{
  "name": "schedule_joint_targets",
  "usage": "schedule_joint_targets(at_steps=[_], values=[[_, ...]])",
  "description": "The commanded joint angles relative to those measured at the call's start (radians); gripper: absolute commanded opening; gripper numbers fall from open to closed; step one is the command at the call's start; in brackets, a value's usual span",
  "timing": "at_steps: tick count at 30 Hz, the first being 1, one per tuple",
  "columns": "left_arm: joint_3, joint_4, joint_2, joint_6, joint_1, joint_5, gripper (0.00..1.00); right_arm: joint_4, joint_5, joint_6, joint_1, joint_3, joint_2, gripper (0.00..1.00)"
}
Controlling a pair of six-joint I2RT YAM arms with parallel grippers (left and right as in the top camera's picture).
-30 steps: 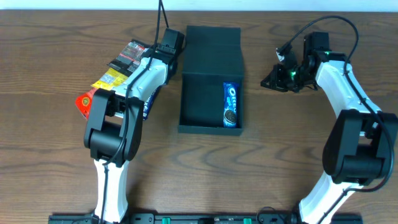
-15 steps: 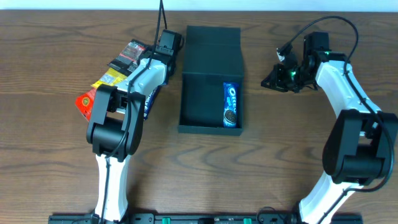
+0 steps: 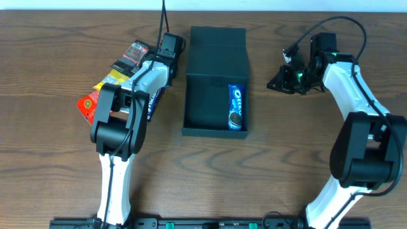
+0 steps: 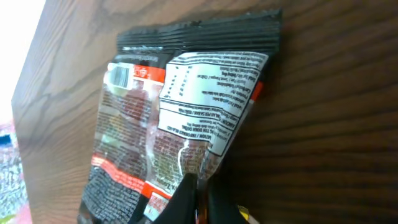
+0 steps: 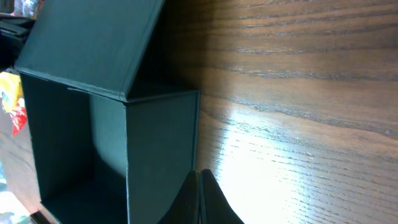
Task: Pack container
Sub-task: 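Grasp the black snack packet with the left gripper, then carry the black packet into the box beside the Oreo pack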
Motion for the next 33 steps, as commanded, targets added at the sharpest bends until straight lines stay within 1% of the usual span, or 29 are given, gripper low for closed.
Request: schedule_joint_targets(at_steps=[1, 3, 5, 11, 13, 15, 18, 24, 29, 33], values=[[-0.004, 0.018, 0.028, 0.02, 0.008, -0.067, 0.06, 0.002, 0.0, 0.015, -0.004, 0.016, 0.004, 0.01], [0.001, 0.053, 0.026, 0.052, 0.003, -0.136, 0.06, 0.005, 0.0, 0.017, -0.004, 0.016, 0.004, 0.02], [0.02, 0.072, 0.017, 0.051, -0.006, -0.201, 0.06, 0.008, 0.0, 0.017, -0.004, 0.016, 0.004, 0.01], [0.15, 0.071, -0.021, 0.038, -0.047, -0.322, 0.06, 0.013, 0.0, 0.017, -0.004, 0.016, 0.004, 0.01], [0.195, 0.065, -0.035, 0.017, -0.062, -0.365, 0.06, 0.013, 0.0, 0.017, -0.004, 0.016, 0.004, 0.01], [0.231, 0.042, -0.055, 0.01, -0.08, -0.381, 0.06, 0.017, 0.0, 0.017, -0.005, 0.016, 0.004, 0.01], [0.274, -0.039, -0.1, -0.045, -0.121, -0.38, 0.06, 0.024, 0.0, 0.035, -0.025, 0.016, 0.004, 0.01], [0.285, -0.242, -0.218, -0.222, -0.238, -0.375, 0.06, 0.026, -0.002, 0.055, -0.111, 0.021, 0.004, 0.02], [0.285, -0.414, -0.295, -0.311, -0.357, -0.275, 0.06, 0.026, -0.005, 0.061, -0.175, 0.022, 0.004, 0.02], [0.285, -0.564, -0.305, -0.427, -0.454, -0.269, 0.06, 0.019, -0.005, 0.06, -0.211, 0.022, 0.002, 0.02]])
